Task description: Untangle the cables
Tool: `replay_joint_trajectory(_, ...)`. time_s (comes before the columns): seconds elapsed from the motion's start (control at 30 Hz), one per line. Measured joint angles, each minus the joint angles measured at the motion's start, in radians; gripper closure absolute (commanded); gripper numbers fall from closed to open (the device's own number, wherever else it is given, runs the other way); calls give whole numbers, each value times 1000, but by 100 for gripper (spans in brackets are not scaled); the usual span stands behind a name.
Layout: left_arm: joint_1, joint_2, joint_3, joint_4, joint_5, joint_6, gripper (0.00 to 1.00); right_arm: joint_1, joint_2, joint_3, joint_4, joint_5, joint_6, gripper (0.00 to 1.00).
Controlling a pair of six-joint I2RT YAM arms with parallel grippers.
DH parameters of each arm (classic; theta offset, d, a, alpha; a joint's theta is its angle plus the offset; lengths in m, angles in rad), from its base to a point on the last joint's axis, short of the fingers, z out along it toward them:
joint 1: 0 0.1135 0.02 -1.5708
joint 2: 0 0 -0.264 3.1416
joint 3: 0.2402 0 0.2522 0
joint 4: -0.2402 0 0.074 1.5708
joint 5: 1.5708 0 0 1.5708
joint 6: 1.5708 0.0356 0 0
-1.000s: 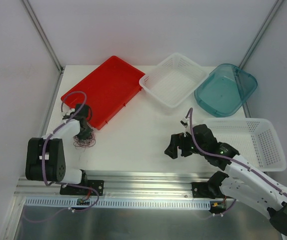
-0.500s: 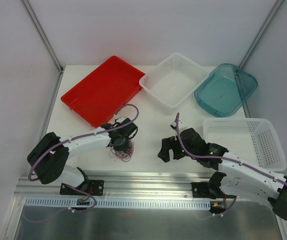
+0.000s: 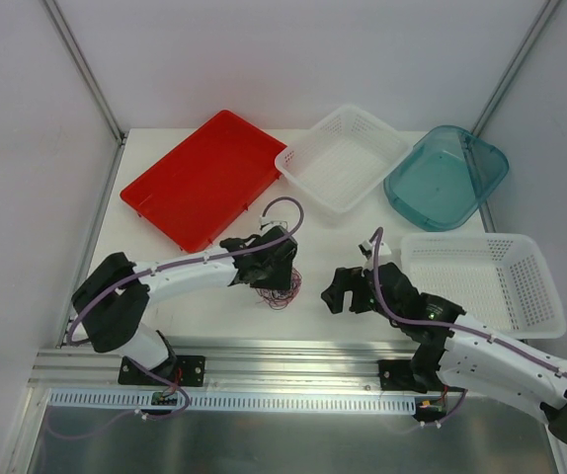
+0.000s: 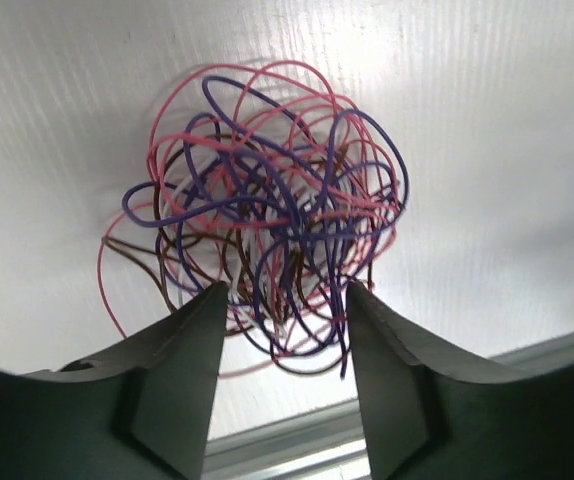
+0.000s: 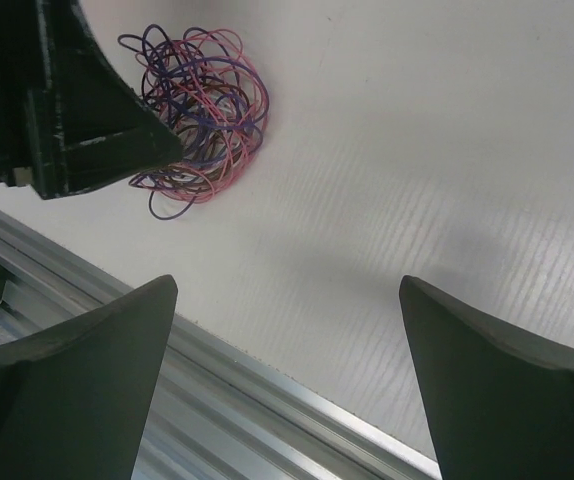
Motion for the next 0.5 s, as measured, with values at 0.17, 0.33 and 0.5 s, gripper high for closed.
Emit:
replay_joint_trajectory(0.17, -6, -147, -63, 7, 16, -16, 28, 0, -7, -6, -1, 19, 16, 3)
replay_joint_trajectory(0.33, -6, -327, -140, 8, 18, -52, 26, 3, 10, -6, 0, 24, 19, 3)
replay_joint_trajectory(0.5, -6, -442, -266, 20, -34, -220, 36, 13, 70, 4, 0, 26, 11, 3)
